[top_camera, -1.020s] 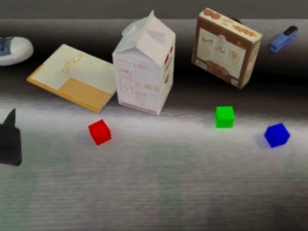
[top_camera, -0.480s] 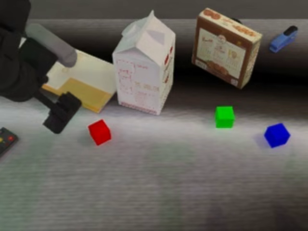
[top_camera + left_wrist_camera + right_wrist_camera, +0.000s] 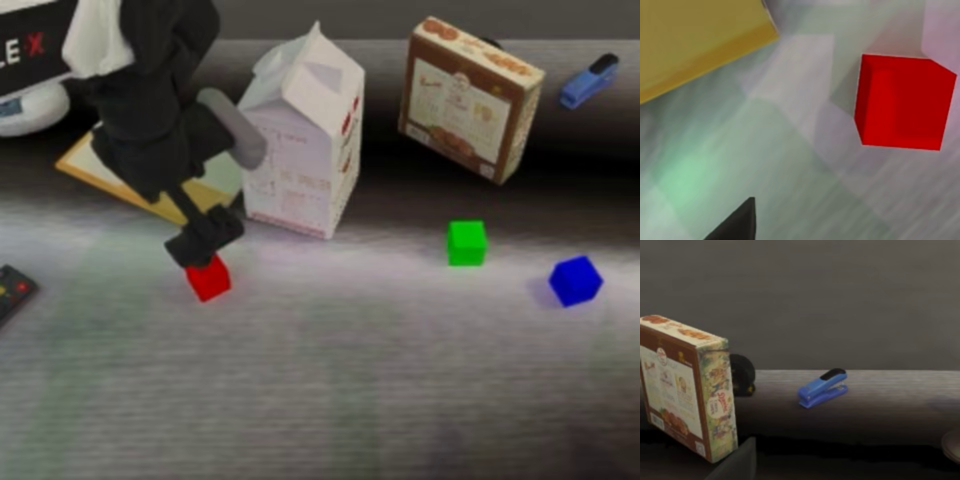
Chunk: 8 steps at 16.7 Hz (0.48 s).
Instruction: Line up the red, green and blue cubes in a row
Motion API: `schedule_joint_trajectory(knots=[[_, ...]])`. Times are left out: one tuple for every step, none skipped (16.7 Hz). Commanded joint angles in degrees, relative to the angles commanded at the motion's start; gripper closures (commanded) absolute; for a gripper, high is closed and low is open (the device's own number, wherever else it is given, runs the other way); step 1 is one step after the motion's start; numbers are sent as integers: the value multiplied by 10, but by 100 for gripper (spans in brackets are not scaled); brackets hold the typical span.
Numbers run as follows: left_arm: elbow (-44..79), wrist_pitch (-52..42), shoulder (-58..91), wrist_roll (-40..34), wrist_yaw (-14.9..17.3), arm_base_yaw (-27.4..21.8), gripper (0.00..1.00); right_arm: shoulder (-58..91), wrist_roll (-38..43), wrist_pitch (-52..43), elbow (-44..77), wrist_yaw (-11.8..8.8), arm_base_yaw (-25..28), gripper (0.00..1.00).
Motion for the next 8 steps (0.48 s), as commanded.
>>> schedule_joint_trajectory(knots=[[18,-11,21,6,0,-4,0,0,0,0,0,0,0,0],[31,-18,36,11,0,-7,0,0,0,0,0,0,0,0],[39,-23,45,14,0,-9,0,0,0,0,0,0,0,0],[42,-25,48,15,-1,-9,0,0,0,0,0,0,0,0],[42,-25,48,15,-1,-9,0,0,0,0,0,0,0,0],[42,-25,48,15,-1,-9,0,0,0,0,0,0,0,0],[42,-25,48,15,-1,-9,0,0,0,0,0,0,0,0],[40,-23,47,14,-1,-6,0,0,0,0,0,0,0,0]])
